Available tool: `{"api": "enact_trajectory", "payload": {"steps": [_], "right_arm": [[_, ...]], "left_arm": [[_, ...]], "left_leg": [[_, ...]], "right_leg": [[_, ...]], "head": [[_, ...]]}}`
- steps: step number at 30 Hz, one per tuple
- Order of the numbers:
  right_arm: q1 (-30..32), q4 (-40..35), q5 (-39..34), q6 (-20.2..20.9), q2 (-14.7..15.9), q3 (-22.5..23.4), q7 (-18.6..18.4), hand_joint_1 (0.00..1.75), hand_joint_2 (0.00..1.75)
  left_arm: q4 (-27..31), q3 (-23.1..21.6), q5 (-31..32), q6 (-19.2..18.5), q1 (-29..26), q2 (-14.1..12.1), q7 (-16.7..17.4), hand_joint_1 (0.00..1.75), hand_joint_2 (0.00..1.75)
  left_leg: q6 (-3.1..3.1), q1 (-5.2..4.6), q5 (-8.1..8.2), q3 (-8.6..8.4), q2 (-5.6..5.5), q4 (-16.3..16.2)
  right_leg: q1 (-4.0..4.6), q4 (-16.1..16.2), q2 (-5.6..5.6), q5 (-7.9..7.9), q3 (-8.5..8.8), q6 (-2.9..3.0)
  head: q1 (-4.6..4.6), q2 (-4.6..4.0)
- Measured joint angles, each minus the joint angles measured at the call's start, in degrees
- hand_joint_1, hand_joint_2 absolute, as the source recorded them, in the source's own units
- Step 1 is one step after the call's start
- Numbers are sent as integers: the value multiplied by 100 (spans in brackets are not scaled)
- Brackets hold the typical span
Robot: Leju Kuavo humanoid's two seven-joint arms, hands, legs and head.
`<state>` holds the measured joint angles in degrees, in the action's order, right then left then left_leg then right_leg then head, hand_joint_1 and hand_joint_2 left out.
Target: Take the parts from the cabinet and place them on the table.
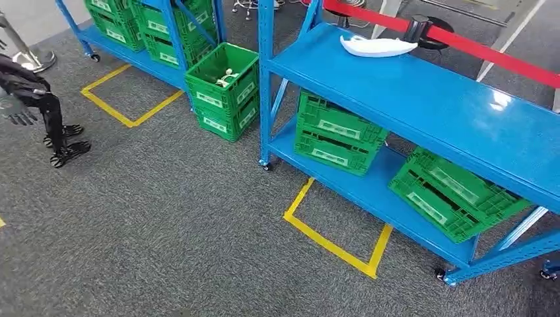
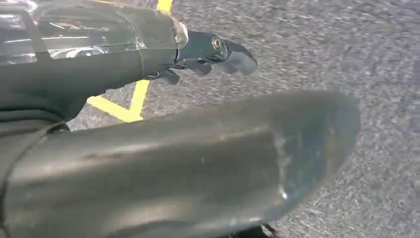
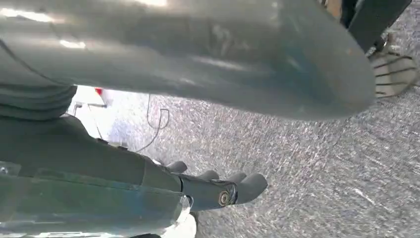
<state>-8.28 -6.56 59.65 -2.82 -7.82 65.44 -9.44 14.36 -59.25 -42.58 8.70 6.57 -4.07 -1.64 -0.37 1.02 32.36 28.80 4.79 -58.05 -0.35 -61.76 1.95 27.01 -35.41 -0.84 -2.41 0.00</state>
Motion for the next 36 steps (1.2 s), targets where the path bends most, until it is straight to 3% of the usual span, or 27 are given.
{"api": "enact_trajectory", "payload": {"steps": [1,2,3,5,6,7,8,10,11,12,14,15,16,17,20,21,22,23,25,26,27,28,30,31,32,33,36], "right_arm": [[-10,0,2,0,2,9,0,0,0],[-32,0,2,-2,7,20,0,0,0],[-43,0,2,0,4,31,0,0,0],[-22,0,2,-2,4,39,0,0,0],[-16,0,2,-2,2,42,-2,0,0],[-12,0,2,-4,7,44,-2,0,0],[-45,-2,2,-6,11,44,0,0,0],[-86,-4,2,-9,4,44,-2,0,0],[-84,-2,4,-2,0,44,-2,0,0],[-75,-2,7,-2,-2,44,-2,0,0],[-47,-2,31,4,-2,46,-2,0,0],[-48,-2,35,4,-9,48,-2,0,0],[-48,-2,35,7,-15,48,-2,0,0],[-79,-2,37,7,-13,48,0,0,0],[-70,-2,52,4,-22,48,0,0,0],[-69,0,79,2,-13,50,0,0,0],[-62,-2,94,-7,-15,52,0,0,0],[-77,0,103,-11,-18,55,0,0,0],[-113,0,144,-13,-26,57,0,0,0],[-106,0,148,-13,-28,59,0,0,0],[-74,0,151,-13,-28,70,0,0,0],[-40,0,155,-18,-26,85,0,0,0],[-17,0,166,-24,-22,92,0,0,0],[-21,0,175,-28,-20,94,2,0,0],[-47,0,188,-28,-11,105,2,0,0],[-77,0,201,-28,-9,125,7,0,0],[-54,0,210,-28,-9,131,9,0,0]], "left_arm": [[0,0,0,0,8,9,0,0,0],[2,0,0,0,10,11,0,0,0],[0,0,0,0,10,17,0,0,0],[4,0,0,-2,25,24,-2,0,0],[9,0,0,-2,42,26,-2,0,0],[9,0,0,-2,48,26,-9,0,0],[9,0,2,-2,43,26,-11,0,0],[4,-2,0,-4,10,26,4,0,0],[4,-4,0,-4,-8,26,2,0,0],[4,-9,0,-9,-17,26,2,0,0],[2,-9,0,-13,-13,24,0,0,0],[2,-9,0,-13,-13,22,0,0,0],[2,-9,0,-13,-15,13,0,0,0],[4,-11,0,-13,-22,13,0,0,0],[0,-15,-4,-15,-32,9,-2,0,0],[2,-15,-7,-13,-24,4,-7,0,0],[-2,-15,-15,-15,-18,-11,-11,0,0],[0,-15,-17,-15,-24,-4,-20,0,0],[-2,-15,-31,-22,-46,-13,-17,0,0],[-4,-15,-31,-24,-44,-13,-17,0,0],[-2,-15,-31,-24,-35,-15,-17,0,0],[-2,-15,-31,-24,-29,-18,-18,0,0],[-2,-17,-33,-22,-13,-15,-20,0,0],[0,-17,-33,-24,-6,-11,-20,0,0],[2,-17,-33,-24,9,0,-24,0,0],[2,-17,-33,-24,15,-2,-24,0,0],[2,-17,-37,-26,17,4,-26,0,0]], "left_leg": [[-31,-15,33,-7,37,7],[-71,-32,58,-4,58,-6],[-87,-34,63,-26,109,9],[-154,-32,82,-111,212,61],[-193,0,153,-134,30,46],[-191,4,253,-79,-384,-130],[-189,0,439,107,-512,-502],[-202,2,780,642,-538,-1427],[-207,-2,804,867,-529,-1718],[-209,1,652,957,-509,-1708],[-196,4,54,763,-539,-1049],[-194,18,-282,570,-695,-530],[-176,71,-306,478,-1181,-302],[-171,97,-261,414,-1243,-120],[-84,42,-210,377,-1004,-103],[-53,84,-226,338,-887,-47],[-17,83,-215,283,-778,-23],[17,67,-193,246,-658,-6],[45,37,-135,192,-394,-7],[41,29,-108,174,-298,-8],[42,25,-80,144,-221,-8],[31,21,-47,107,-153,-8],[11,11,14,18,-64,-7],[-4,5,43,-5,-27,1],[-36,-27,66,-10,8,0],[-68,-36,82,-10,27,-8],[-152,-49,106,-121,182,78]], "right_leg": [[68,191,214,96,125,38],[97,305,216,123,163,92],[105,282,197,131,140,106],[115,322,98,148,156,168],[43,416,63,113,247,209],[41,451,19,111,280,235],[39,454,-38,111,288,261],[46,448,-197,135,299,296],[51,445,-296,147,311,300],[52,441,-390,163,338,295],[39,424,-558,213,409,261],[29,403,-642,254,445,238],[12,382,-705,284,414,200],[30,314,-796,309,388,155],[-33,394,-1044,263,332,38],[-19,386,-1041,280,336,24],[22,267,-627,356,292,-12],[19,-34,-397,527,138,-44],[-3,-953,-238,915,-355,-97],[-17,-1247,-219,970,-529,-117],[-26,-1314,-210,908,-581,-123],[-26,-1145,-201,724,-511,-113],[-8,-295,-114,171,-114,-43],[25,135,89,-6,77,21],[96,196,217,127,134,51],[98,303,198,160,168,101],[100,359,55,162,185,175]], "head": [[-11,0],[-24,0],[-30,0],[-19,0],[-37,0],[14,0],[27,0],[99,0],[125,0],[160,0],[201,0],[230,0],[265,0],[273,0],[262,0],[258,0],[197,0],[107,0],[72,0],[74,0],[74,0],[59,0],[-2,0],[-32,0],[-26,0],[-48,0],[-31,0]]}}
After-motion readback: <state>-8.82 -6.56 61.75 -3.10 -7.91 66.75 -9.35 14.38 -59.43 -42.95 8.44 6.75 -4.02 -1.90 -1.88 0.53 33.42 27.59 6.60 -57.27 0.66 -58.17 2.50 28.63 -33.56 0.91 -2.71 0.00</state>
